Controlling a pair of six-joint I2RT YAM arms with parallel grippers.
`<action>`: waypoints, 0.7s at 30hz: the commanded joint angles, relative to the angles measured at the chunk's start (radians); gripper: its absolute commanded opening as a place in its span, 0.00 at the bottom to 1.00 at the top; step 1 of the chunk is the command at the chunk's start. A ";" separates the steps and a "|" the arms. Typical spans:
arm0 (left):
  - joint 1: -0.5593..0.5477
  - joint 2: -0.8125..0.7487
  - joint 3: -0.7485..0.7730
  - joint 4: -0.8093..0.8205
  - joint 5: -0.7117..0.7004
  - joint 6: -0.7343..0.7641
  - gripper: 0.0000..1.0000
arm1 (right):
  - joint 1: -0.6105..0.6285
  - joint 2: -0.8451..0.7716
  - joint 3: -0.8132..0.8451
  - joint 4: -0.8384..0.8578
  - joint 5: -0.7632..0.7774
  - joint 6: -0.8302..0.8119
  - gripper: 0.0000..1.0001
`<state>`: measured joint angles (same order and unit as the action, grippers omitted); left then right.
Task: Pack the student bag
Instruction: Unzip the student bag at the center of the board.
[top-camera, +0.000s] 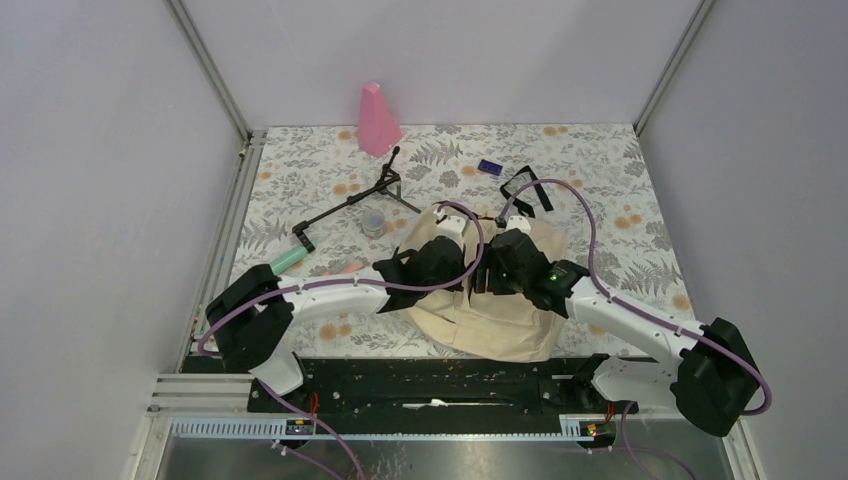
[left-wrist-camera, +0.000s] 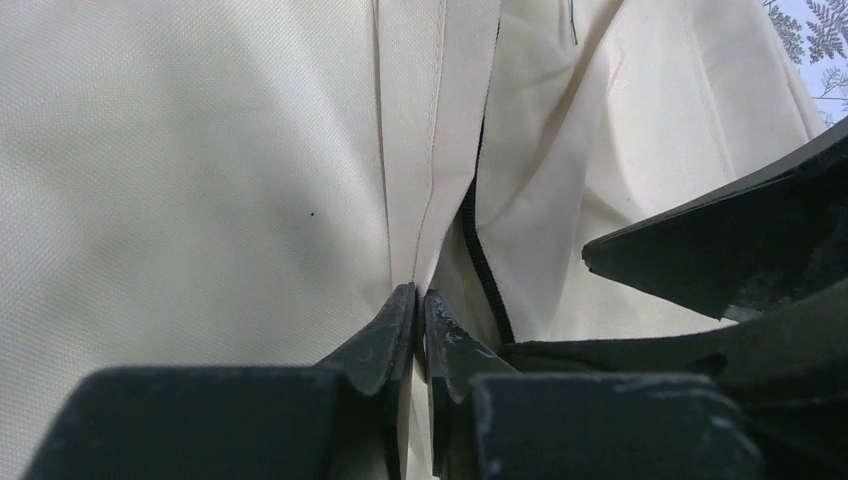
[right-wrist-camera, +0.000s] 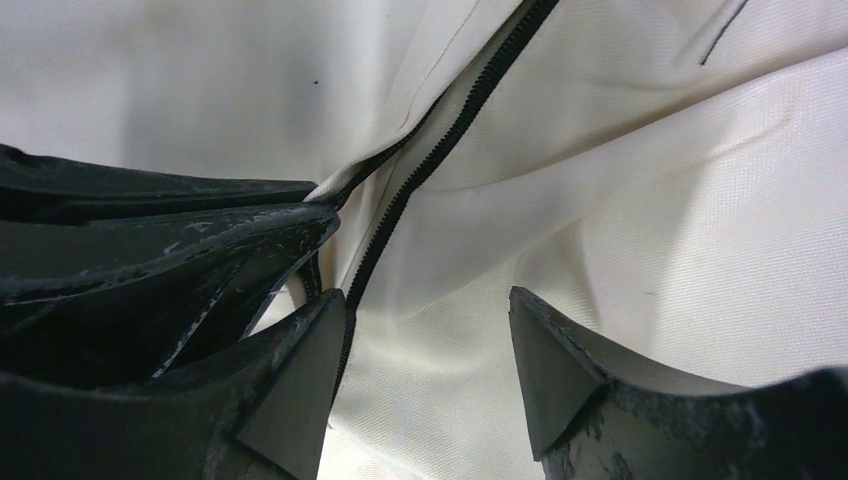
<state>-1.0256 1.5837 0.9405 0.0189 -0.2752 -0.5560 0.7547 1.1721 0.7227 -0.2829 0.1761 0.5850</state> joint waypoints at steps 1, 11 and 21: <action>0.008 -0.001 -0.018 0.043 0.010 -0.005 0.04 | 0.027 0.016 0.054 -0.005 0.043 0.008 0.68; 0.018 -0.008 -0.062 0.097 0.023 -0.062 0.00 | 0.059 0.112 0.043 0.030 0.270 0.056 0.59; 0.041 0.016 -0.070 0.108 0.015 -0.096 0.00 | 0.061 -0.178 -0.015 0.044 0.410 0.064 0.00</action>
<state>-1.0023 1.5860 0.8780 0.1108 -0.2615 -0.6312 0.8127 1.1740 0.7280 -0.2802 0.4320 0.6415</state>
